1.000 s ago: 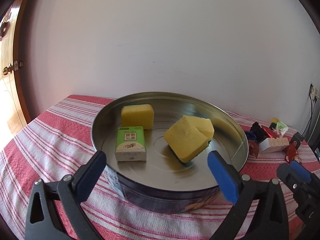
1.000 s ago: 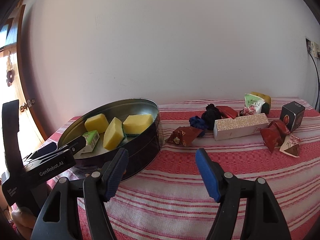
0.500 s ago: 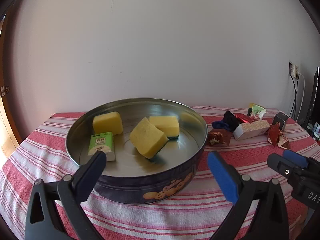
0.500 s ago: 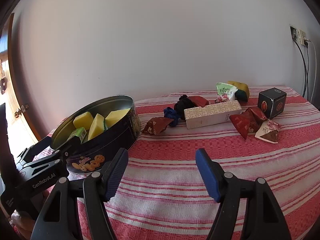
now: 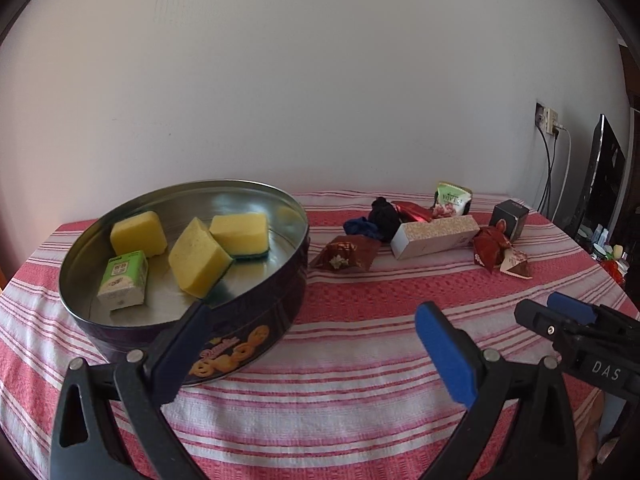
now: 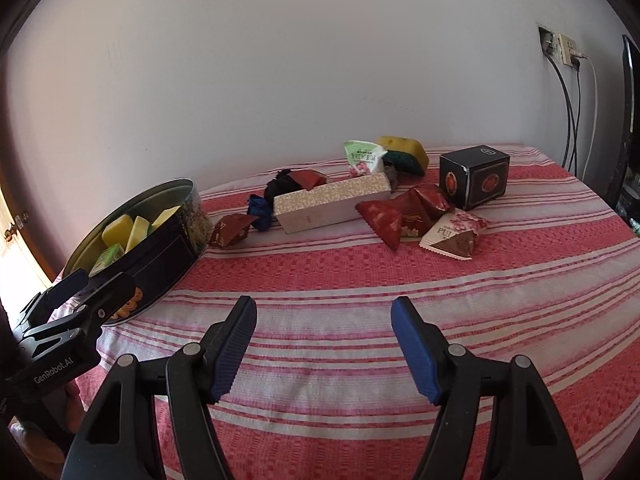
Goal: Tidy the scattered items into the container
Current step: 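Move both grippers away from the tin toward the wrapped candies, then grasp the pink candy with the right gripper while the left gripper grasps a red candy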
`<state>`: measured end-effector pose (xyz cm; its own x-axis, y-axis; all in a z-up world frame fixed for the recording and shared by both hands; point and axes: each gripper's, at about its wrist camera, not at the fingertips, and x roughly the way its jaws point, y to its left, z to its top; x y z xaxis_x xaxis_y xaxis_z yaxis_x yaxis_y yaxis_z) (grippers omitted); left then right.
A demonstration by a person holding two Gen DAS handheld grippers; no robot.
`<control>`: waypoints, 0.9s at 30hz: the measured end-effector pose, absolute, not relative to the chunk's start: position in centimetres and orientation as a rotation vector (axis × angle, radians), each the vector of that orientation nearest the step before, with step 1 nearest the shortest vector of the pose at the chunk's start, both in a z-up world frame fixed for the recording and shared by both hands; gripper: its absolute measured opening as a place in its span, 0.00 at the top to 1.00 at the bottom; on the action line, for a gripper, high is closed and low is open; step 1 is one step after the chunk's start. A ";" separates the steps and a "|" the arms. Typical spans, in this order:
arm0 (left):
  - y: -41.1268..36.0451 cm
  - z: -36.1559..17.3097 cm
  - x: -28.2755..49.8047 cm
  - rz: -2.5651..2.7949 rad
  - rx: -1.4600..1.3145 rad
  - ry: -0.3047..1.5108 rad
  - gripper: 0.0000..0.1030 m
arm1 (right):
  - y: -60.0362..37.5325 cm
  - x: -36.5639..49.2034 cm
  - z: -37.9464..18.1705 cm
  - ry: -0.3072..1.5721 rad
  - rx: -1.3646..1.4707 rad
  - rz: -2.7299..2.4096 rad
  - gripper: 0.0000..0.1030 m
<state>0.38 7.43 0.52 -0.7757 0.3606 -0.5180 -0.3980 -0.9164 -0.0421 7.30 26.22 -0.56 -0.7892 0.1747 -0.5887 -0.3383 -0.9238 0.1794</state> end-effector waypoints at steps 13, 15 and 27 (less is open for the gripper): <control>17.7 -1.0 -1.1 2.441 -0.894 0.147 0.01 | 35.6 7.7 -1.2 0.397 -0.931 2.502 0.30; 19.5 -1.2 -1.5 2.416 -0.909 0.174 0.01 | 37.0 7.3 -1.4 0.410 -0.957 2.489 0.30; 23.3 -2.0 -4.8 2.350 -1.024 0.091 0.01 | 41.1 0.2 -2.8 0.445 -1.113 2.533 0.28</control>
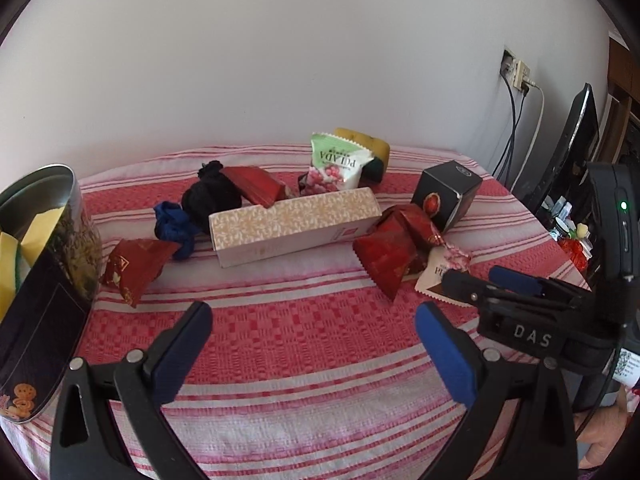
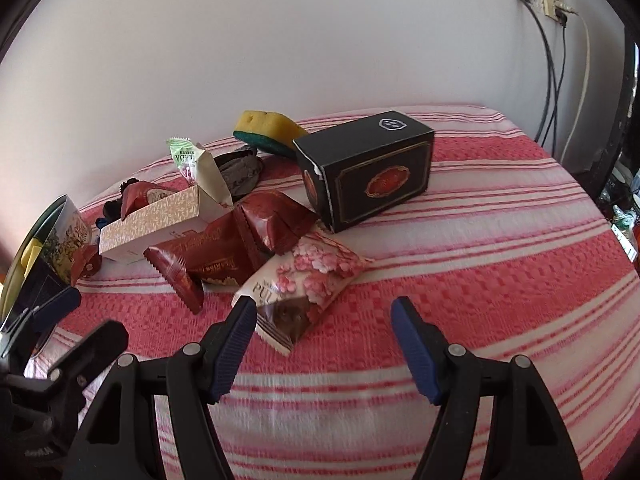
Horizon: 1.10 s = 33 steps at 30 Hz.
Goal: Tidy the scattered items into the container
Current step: 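Grasp the pink candy with the right gripper while the left gripper grasps a red candy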
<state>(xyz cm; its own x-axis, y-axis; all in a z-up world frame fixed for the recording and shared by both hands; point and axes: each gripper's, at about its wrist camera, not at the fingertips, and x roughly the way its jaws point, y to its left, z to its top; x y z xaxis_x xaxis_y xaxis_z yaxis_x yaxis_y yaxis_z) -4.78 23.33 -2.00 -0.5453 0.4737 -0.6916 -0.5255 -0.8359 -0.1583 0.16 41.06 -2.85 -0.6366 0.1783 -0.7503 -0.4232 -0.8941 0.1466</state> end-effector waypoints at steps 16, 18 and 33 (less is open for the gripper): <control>26.9 -2.3 -6.7 2.322 -1.040 0.101 0.01 | 43.0 0.4 -2.6 0.374 -1.146 2.522 0.92; 28.3 -2.5 -7.0 2.301 -1.054 0.139 0.01 | 44.0 0.9 -2.3 0.429 -1.115 2.518 0.92; 31.8 -3.4 -9.5 2.289 -1.161 0.119 0.22 | 47.1 2.1 -0.8 0.590 -1.010 2.566 0.92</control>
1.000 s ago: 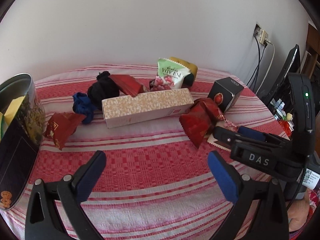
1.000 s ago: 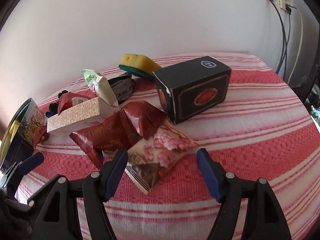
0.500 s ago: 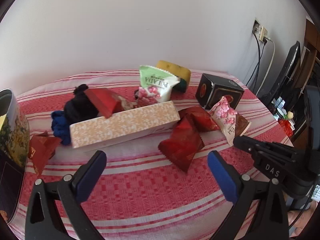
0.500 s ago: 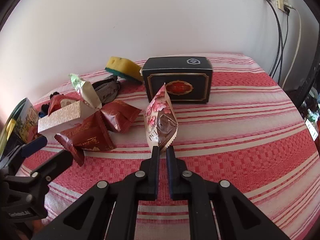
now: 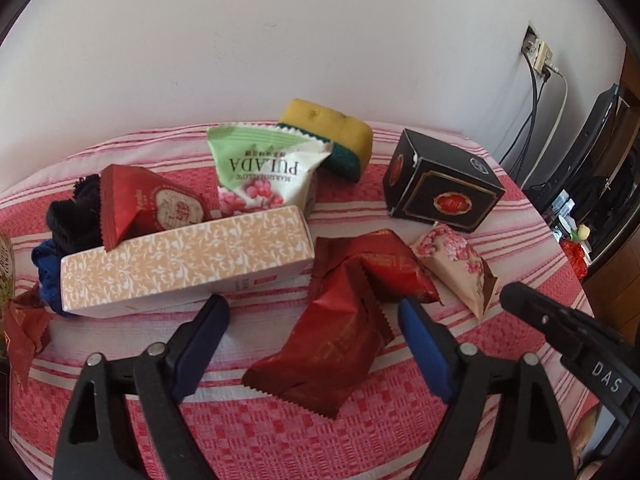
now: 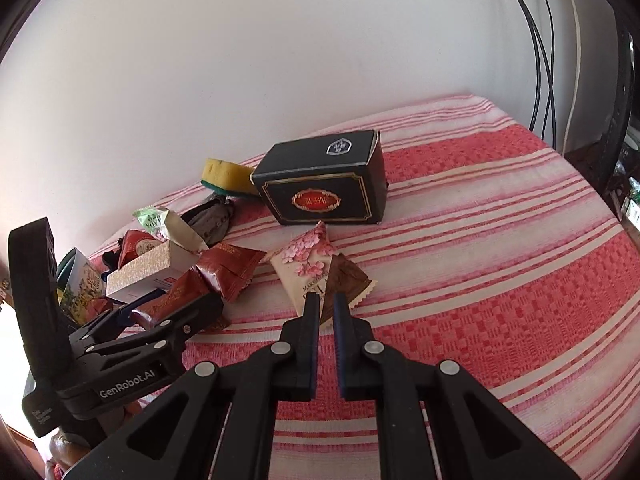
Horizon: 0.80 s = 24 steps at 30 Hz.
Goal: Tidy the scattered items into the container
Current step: 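Grasp the pink candy with the right gripper while the left gripper grasps a red candy, then carry the red candy with the left gripper while the right gripper carries the pink candy to the tin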
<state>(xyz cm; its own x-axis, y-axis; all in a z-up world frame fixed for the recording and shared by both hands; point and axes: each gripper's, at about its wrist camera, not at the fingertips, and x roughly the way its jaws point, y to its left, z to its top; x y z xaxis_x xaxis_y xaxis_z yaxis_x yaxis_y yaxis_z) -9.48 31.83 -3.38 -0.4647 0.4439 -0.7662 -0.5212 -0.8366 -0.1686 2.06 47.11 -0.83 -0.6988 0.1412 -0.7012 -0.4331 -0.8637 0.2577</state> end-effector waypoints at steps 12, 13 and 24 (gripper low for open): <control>32.8 -3.2 -8.5 2.279 -1.124 0.337 0.29 | 48.1 1.8 -0.6 0.487 -0.990 2.596 0.59; 32.7 -3.0 -8.3 2.282 -1.105 0.343 0.47 | 48.2 1.7 -0.6 0.477 -0.990 2.603 0.54; 28.3 -2.0 -6.8 2.206 -1.026 0.173 0.69 | 46.0 -2.4 -2.2 0.212 -1.146 2.615 0.49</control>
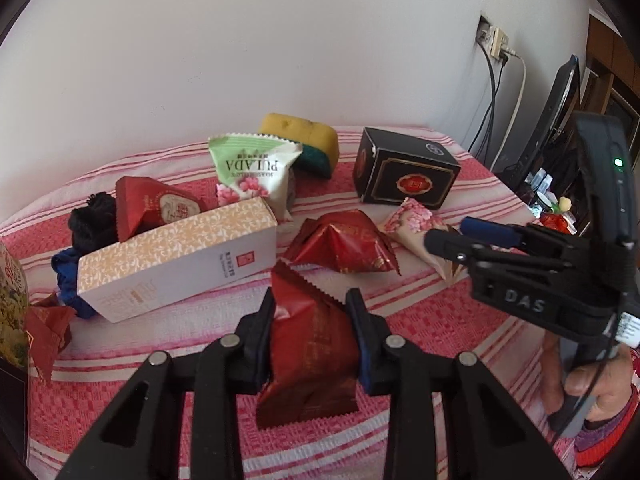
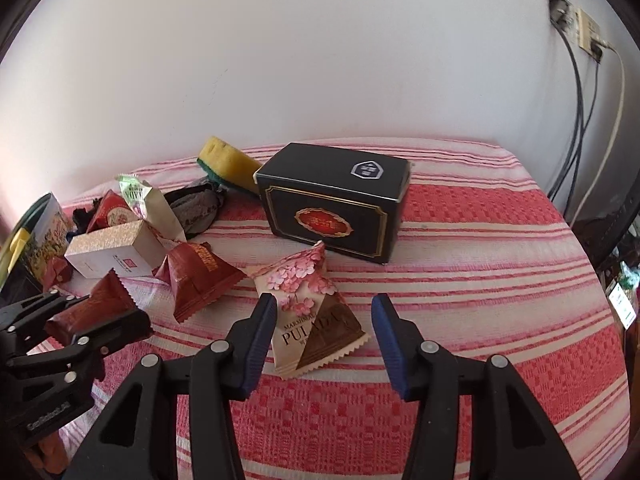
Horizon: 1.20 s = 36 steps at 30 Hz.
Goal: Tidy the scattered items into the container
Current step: 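Carry the red candy with the left gripper while the right gripper carries the pink candy to the tin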
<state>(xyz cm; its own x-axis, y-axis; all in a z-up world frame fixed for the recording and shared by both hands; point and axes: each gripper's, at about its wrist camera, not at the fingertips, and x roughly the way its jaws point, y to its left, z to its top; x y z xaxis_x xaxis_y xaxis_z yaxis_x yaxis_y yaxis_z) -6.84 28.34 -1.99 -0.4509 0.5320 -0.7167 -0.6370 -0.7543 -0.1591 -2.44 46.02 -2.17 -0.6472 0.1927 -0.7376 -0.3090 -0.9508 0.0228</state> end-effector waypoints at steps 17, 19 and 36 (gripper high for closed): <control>28.3 -1.0 -3.6 2.272 -0.890 0.133 0.69 | 48.8 1.2 0.0 0.514 -0.931 2.608 0.79; 28.1 -1.0 -3.5 2.271 -0.897 0.130 0.69 | 49.6 1.8 0.0 0.588 -0.904 2.616 0.80; 25.2 -0.5 -0.9 2.289 -0.852 0.102 0.69 | 43.5 7.1 2.9 0.419 -0.601 2.664 0.80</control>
<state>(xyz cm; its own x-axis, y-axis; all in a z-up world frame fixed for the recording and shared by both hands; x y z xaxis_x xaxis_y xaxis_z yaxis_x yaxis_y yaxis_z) -0.93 25.20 -0.49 -0.5519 0.5758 -0.6032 -0.6273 -0.7633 -0.1546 7.13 43.48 2.94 -0.8379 0.2930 -0.4604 -0.4202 -0.8847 0.2017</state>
